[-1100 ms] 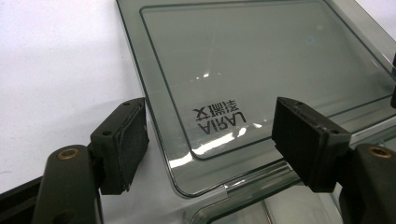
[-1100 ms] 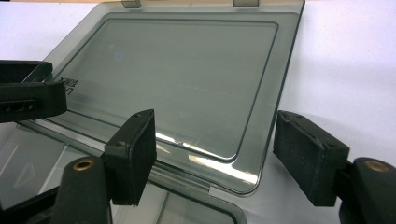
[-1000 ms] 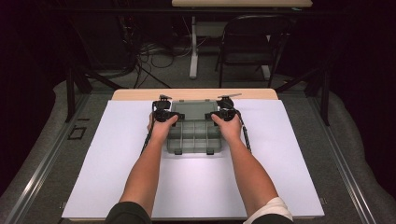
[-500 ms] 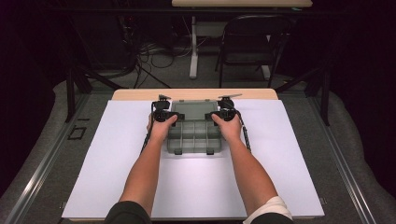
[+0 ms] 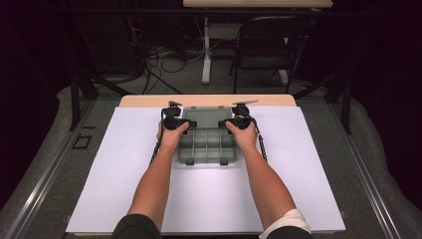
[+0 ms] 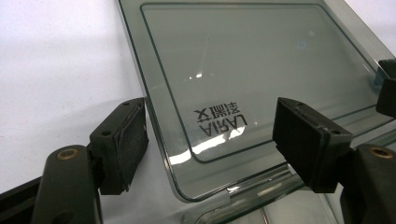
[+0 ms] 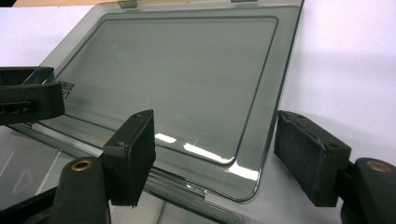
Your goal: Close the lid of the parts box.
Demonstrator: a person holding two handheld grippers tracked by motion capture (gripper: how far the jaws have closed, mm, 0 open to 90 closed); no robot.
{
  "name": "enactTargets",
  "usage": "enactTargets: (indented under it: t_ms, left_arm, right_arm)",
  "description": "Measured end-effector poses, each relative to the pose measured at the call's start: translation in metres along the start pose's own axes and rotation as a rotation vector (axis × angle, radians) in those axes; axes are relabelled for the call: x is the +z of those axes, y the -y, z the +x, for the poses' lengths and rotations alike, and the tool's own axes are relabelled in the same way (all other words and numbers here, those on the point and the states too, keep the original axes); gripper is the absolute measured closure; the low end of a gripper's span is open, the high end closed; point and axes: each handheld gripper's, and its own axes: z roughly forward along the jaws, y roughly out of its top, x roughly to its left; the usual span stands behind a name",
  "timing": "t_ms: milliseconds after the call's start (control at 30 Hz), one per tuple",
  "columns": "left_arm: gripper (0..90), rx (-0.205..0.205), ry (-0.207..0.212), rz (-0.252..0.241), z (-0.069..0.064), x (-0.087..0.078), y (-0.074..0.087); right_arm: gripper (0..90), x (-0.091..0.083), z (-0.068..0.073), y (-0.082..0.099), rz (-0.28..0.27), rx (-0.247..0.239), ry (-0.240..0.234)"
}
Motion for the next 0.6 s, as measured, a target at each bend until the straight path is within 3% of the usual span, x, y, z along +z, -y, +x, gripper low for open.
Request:
enactTargets:
  t_ms: [267,467,600]
  left_arm:
    - [25.2,-0.016,0.021,0.004,0.0000,0.0025,-0.0007]
    - [25.0,-0.009,0.023,0.007,0.0007,0.0024,-0.0015]
    - [25.9,0.002,0.014,-0.001,-0.0004,0.0012,-0.0020]
  right_arm:
    - [29.6,0.0021,-0.0031,0.0004,0.006,0.022,-0.033]
    - [29.3,0.0023,-0.0018,-0.0010,0.024,0.004,-0.017]
    - [29.5,0.0024,0.0003,-0.0008,0.007,-0.009,-0.006]
